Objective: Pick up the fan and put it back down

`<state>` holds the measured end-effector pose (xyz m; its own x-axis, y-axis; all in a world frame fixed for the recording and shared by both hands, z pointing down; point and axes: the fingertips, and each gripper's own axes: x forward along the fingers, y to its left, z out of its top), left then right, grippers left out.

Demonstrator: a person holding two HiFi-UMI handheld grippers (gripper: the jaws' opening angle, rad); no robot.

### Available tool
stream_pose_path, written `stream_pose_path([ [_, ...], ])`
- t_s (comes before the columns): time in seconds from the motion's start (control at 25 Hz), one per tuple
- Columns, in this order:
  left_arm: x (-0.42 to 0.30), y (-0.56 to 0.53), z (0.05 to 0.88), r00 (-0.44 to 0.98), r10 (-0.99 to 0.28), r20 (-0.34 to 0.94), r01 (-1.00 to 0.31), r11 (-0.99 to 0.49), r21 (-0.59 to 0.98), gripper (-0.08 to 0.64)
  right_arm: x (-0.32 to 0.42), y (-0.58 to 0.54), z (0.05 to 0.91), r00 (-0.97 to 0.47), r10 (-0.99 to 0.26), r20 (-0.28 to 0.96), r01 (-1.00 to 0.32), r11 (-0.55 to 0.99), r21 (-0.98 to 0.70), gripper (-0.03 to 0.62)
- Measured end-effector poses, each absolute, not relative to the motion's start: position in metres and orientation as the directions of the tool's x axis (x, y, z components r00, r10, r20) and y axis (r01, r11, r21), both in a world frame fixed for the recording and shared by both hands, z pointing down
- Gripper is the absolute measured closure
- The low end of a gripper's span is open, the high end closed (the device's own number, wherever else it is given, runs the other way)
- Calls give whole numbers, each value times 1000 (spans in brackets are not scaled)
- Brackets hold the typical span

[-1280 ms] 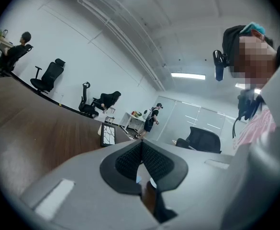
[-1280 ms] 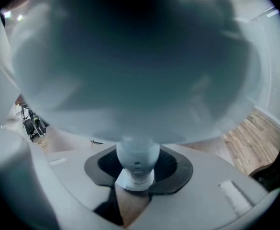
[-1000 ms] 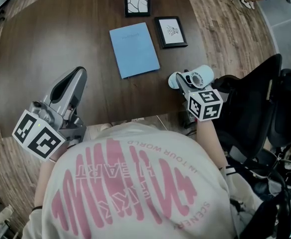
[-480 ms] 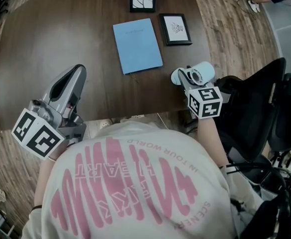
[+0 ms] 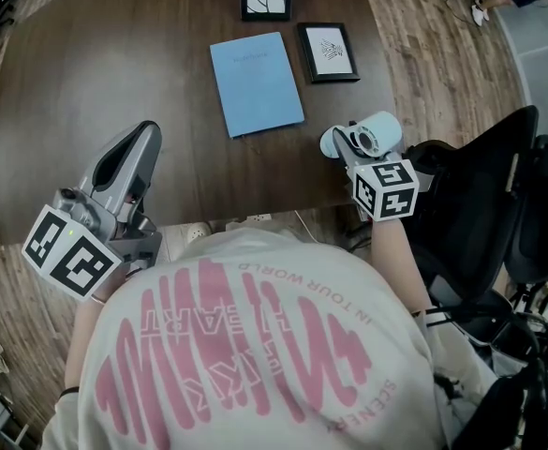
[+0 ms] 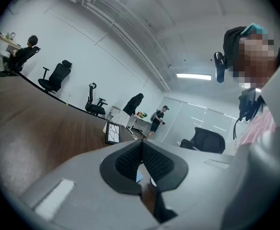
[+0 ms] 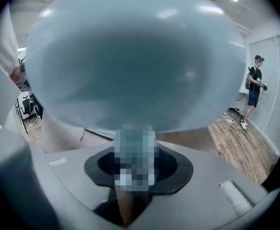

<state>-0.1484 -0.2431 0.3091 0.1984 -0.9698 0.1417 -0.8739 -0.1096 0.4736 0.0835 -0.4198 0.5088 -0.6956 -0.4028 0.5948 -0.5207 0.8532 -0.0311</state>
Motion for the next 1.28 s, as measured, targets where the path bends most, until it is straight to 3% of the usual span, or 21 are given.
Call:
stream_pose_path([
  [1.04, -123, -232, 312, 157, -977, 141, -871, -70, 485, 540, 81, -412, 510, -718, -326, 615, -390, 920, 31, 437],
  [1.28, -119, -220, 307, 147, -982, 122, -876, -72, 477, 540, 88, -406, 509, -717, -311, 624, -386, 922, 16, 380],
])
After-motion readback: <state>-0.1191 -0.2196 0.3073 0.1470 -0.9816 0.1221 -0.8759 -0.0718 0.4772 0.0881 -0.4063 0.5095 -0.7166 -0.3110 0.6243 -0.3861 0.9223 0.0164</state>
